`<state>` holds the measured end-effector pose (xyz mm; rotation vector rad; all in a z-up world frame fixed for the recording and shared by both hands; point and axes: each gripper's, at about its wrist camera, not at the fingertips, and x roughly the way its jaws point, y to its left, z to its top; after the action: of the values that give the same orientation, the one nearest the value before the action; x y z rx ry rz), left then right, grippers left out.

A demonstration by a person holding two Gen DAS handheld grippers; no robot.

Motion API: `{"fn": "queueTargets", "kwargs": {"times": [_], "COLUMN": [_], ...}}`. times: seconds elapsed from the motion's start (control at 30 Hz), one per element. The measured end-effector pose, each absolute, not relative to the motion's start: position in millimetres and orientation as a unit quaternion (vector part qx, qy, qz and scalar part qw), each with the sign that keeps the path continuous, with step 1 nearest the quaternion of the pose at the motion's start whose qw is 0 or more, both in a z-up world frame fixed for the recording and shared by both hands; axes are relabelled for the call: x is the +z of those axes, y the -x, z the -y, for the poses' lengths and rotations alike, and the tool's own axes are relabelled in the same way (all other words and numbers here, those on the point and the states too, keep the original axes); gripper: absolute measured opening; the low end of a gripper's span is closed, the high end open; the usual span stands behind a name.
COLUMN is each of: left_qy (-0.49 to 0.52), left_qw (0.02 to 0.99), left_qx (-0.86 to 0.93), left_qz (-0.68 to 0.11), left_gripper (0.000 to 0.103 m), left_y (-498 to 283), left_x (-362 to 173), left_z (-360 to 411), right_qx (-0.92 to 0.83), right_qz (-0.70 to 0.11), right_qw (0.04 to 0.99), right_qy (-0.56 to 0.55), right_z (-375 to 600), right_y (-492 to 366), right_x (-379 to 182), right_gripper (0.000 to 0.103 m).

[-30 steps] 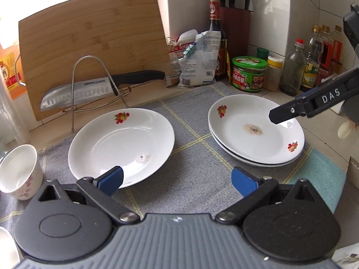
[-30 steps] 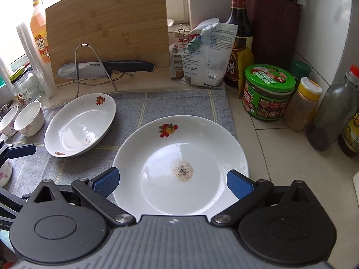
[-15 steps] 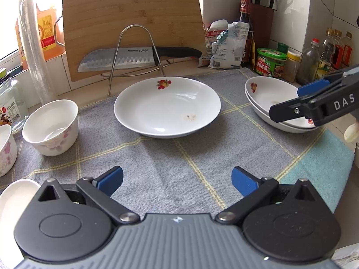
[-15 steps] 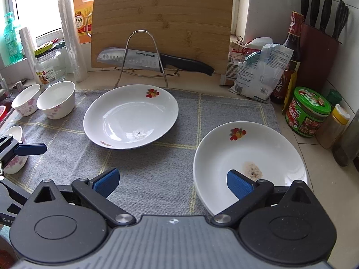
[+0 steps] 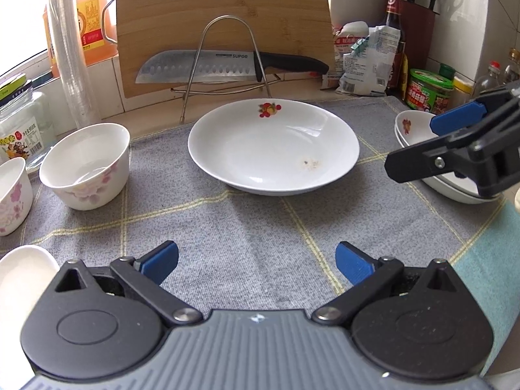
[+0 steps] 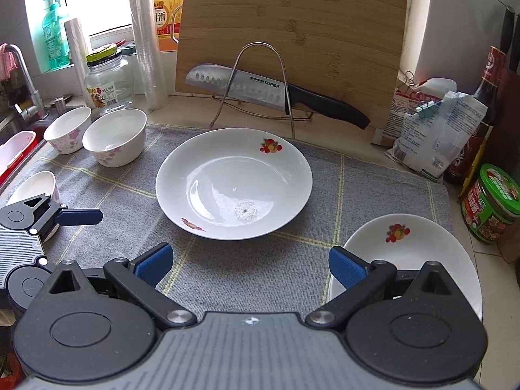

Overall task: Organize plates and bowls
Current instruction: 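Move both grippers to the rim of the flower-print plate by the cutting board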

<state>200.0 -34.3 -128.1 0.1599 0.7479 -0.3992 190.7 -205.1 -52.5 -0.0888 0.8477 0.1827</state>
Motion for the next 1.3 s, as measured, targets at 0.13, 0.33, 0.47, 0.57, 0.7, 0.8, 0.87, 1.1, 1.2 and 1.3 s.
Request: {"fn": "queueTargets", "kwargs": {"times": [0.13,0.33,0.47,0.57,0.7,0.8,0.87,1.1,1.2,1.3], "left_qy": [-0.063,-0.075,-0.074,-0.076,-0.083,-0.087,-0.09,-0.097,-0.097,-0.098], "left_qw": [0.907,0.899,0.902,0.901,0.9,0.899,0.899,0.897,0.897,0.897], "left_qx": [-0.18,-0.169,-0.17,-0.175,-0.192,-0.205,-0.214,-0.233,-0.236,-0.238], "left_qz": [-0.377,-0.396,-0.391,-0.39,-0.383,-0.377,-0.372,-0.364,-0.36,-0.359], "left_gripper": [0.102,0.102,0.102,0.102,0.102,0.102,0.102,0.102,0.102,0.102], "left_y": [-214,-225,-228,-234,-244,-251,-255,-265,-267,-268], "left_x": [-136,-149,-149,-149,-150,-150,-151,-152,-153,-153], "left_z": [43,59,62,64,64,63,62,62,62,62], "right_qx": [0.115,0.16,0.17,0.169,0.155,0.154,0.154,0.151,0.153,0.166], "right_qz": [-0.416,-0.419,-0.429,-0.431,-0.447,-0.465,-0.48,-0.509,-0.523,-0.538], "right_qw": [0.901,0.893,0.886,0.885,0.881,0.872,0.864,0.846,0.838,0.824], "right_qy": [0.045,0.046,0.04,0.04,0.021,0.002,-0.008,-0.033,-0.038,-0.056], "right_z": [215,227,230,232,237,241,243,247,248,251], "right_y": [-209,-233,-246,-252,-263,-272,-279,-311,-330,-347], "right_x": [-54,-52,-53,-54,-57,-62,-65,-74,-84,-95], "right_gripper": [0.103,0.103,0.103,0.103,0.103,0.103,0.103,0.103,0.103,0.103]}}
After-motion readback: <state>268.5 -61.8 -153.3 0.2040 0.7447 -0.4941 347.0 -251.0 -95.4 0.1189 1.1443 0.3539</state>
